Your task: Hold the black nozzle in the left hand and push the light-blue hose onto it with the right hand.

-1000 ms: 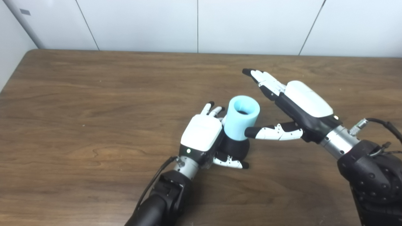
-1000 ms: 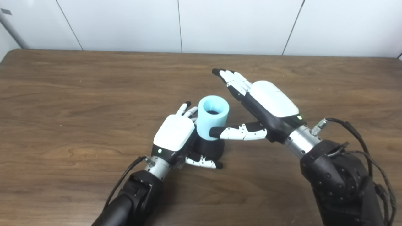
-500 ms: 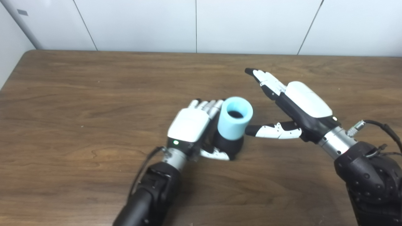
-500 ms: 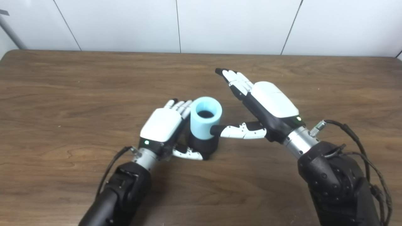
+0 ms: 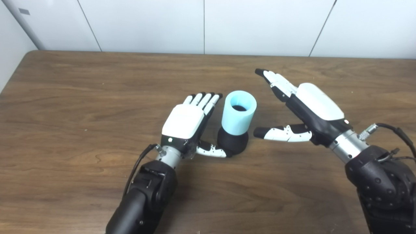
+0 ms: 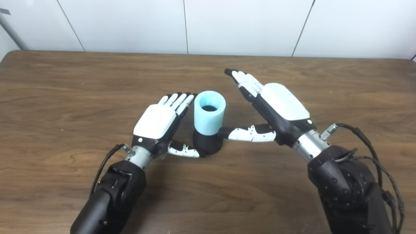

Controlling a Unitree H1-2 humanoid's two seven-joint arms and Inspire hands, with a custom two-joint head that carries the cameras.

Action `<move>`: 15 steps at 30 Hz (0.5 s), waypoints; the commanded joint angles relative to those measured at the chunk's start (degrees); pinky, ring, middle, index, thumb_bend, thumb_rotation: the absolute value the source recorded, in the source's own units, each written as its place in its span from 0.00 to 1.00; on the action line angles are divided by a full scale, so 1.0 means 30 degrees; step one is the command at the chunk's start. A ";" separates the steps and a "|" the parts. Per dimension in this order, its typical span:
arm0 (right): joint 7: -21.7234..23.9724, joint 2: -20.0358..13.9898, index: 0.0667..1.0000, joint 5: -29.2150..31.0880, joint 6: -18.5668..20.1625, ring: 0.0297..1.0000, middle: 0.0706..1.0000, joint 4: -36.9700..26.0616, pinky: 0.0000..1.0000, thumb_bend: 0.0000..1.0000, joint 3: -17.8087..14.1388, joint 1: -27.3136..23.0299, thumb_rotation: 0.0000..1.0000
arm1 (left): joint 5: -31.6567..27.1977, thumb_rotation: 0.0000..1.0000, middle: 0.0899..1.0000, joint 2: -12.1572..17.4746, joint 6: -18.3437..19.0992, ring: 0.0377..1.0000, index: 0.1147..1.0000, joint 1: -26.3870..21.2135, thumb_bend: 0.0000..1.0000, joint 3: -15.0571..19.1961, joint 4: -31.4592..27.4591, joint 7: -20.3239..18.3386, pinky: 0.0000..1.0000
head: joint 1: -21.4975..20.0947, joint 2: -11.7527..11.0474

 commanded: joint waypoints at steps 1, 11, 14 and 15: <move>-0.0349 -0.0162 1.00 -0.0101 -0.0235 0.99 1.00 -0.0508 0.88 0.59 -0.0168 -0.0521 0.88 | -0.0262 0.50 1.00 0.0174 -0.0409 1.00 1.00 -0.0446 1.00 0.0360 -0.0879 0.0176 1.00 | 0.0019 0.0016; -0.1000 0.0083 1.00 0.0725 -0.0052 0.97 1.00 -0.0062 0.83 0.59 -0.0814 -0.0088 0.88 | -0.5064 0.54 1.00 0.0407 0.0768 1.00 1.00 -0.0374 0.99 0.3900 -0.2480 -0.0934 1.00 | -0.0145 -0.0109; -0.1819 0.0389 1.00 0.1283 -0.0294 0.95 0.99 0.0443 0.81 0.59 -0.1182 0.0290 0.90 | -0.7317 0.52 0.97 -0.0095 0.1709 0.97 0.99 -0.0104 0.95 0.5853 -0.3109 -0.0648 0.90 | -0.0274 -0.0090; -0.2213 0.0562 1.00 0.1538 -0.0453 0.95 0.98 0.0673 0.82 0.58 -0.1331 0.0447 0.91 | -0.7917 0.51 0.95 -0.0244 0.1806 0.94 0.98 -0.0018 0.92 0.6401 -0.3240 -0.0358 0.84 | -0.0284 -0.0088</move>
